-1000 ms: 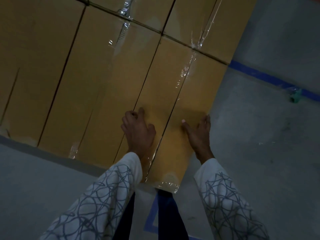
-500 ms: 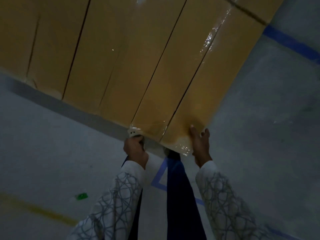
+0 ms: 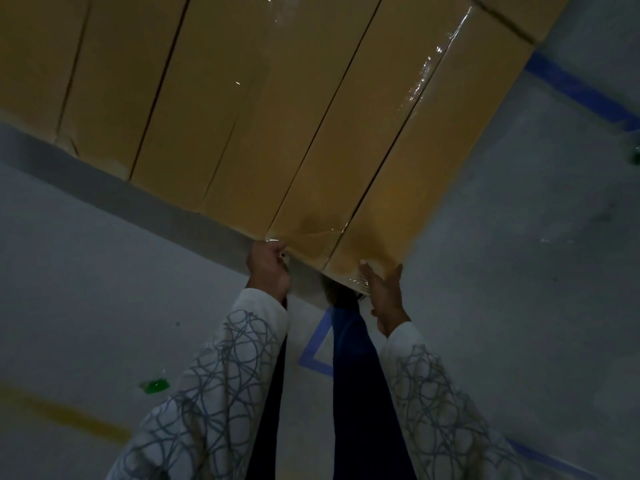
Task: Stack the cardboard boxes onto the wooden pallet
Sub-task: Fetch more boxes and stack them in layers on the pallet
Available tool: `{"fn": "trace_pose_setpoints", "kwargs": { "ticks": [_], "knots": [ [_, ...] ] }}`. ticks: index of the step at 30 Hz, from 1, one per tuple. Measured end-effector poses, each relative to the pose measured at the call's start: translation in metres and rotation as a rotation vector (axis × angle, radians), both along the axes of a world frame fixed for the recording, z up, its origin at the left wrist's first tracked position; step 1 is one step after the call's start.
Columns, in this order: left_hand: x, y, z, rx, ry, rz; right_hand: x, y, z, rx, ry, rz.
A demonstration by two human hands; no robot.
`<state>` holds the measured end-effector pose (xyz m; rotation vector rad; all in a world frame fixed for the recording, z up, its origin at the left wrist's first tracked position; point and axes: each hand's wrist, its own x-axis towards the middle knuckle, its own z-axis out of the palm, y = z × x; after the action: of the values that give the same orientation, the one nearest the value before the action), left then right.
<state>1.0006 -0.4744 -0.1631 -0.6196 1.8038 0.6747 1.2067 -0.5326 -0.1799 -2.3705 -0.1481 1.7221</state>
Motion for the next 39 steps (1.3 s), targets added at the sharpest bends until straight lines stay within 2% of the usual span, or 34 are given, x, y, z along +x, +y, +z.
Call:
{"fn": "trace_pose_setpoints", "kwargs": {
  "ticks": [4, 7, 9, 12, 15, 19, 23, 27, 30, 39],
  "knots": [
    [-0.005, -0.014, 0.03, 0.078, 0.02, -0.314, -0.006, 0.013, 0.046, 0.011, -0.135, 0.36],
    [0.003, -0.009, 0.111, 0.16, 0.15, -0.729, -0.01, 0.031, 0.105, 0.103, -0.15, 0.612],
    [0.001, -0.012, 0.161, 0.187, 0.15, -1.014, -0.011, 0.043, 0.151, 0.162, -0.123, 0.757],
    [-0.011, -0.025, 0.232, 0.205, 0.081, -1.215, -0.011, 0.054, 0.23, 0.206, -0.053, 1.008],
    [-0.024, -0.047, 0.301, 0.222, 0.085, -1.319, -0.015, 0.053, 0.308, 0.204, 0.014, 1.197],
    [-0.039, -0.084, 0.382, 0.313, 0.162, -1.268, -0.037, 0.039, 0.392, 0.263, 0.031, 1.335],
    [-0.055, -0.127, 0.428, 0.497, 0.247, -1.189, -0.088, 0.01, 0.438, 0.462, 0.148, 1.352],
    [-0.095, -0.175, 0.442, 0.572, 0.279, -0.909, -0.157, -0.015, 0.456, 0.395, 0.323, 1.404],
    [-0.147, -0.209, 0.446, 0.574, 0.283, -0.689, -0.217, -0.027, 0.459, 0.422, 0.334, 1.496],
    [-0.333, -0.31, 0.463, 0.5, 0.442, -0.379, -0.414, -0.085, 0.469, 0.457, 0.418, 1.685]
  ]
}}
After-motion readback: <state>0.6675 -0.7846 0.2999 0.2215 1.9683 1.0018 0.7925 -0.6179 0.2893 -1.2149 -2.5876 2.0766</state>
